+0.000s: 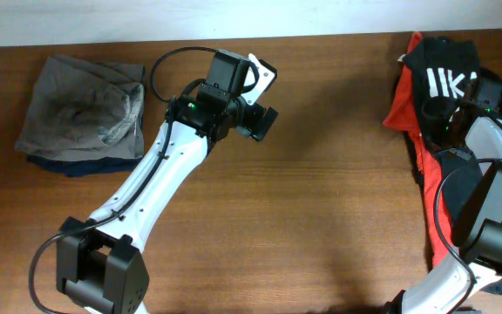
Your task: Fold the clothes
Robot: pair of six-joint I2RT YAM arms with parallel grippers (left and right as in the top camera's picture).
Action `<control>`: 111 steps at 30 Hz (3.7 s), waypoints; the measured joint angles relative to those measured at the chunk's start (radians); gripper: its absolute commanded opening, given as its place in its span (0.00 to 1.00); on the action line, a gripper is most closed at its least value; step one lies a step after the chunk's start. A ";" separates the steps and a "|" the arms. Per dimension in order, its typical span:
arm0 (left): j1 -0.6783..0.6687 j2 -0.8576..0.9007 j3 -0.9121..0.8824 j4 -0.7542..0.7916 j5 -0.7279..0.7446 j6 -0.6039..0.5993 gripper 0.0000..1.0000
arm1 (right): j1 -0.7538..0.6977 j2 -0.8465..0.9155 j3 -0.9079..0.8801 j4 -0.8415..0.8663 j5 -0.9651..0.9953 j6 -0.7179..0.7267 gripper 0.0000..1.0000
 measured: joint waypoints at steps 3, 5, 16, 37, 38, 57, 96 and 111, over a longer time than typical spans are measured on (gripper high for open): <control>0.000 0.000 0.000 0.000 0.000 0.000 0.99 | 0.000 0.000 0.000 0.003 0.001 -0.001 0.04; 0.000 0.000 0.000 0.002 0.000 0.000 0.99 | 0.000 0.000 0.000 -0.001 0.000 -0.002 0.04; 0.008 0.000 0.041 0.035 -0.048 0.000 0.99 | 0.031 -0.135 0.336 -0.435 -0.069 -0.080 0.04; 0.361 -0.036 0.274 -0.199 -0.023 -0.031 0.99 | 0.843 -0.408 0.690 -0.586 -0.108 -0.137 0.04; 0.381 -0.044 0.274 -0.207 -0.002 -0.031 0.99 | 0.851 -0.403 0.690 -0.585 -0.101 -0.137 0.04; 0.415 -0.055 0.274 -0.431 0.095 -0.034 0.99 | 0.620 -0.076 0.692 -0.657 -0.159 -0.137 0.66; 0.385 0.403 0.169 -0.501 0.389 0.036 0.50 | 0.541 -0.089 0.692 -0.780 -0.206 -0.141 0.67; 0.261 0.314 0.163 -0.678 0.299 0.041 0.51 | 0.541 -0.089 0.692 -0.763 -0.175 -0.155 0.73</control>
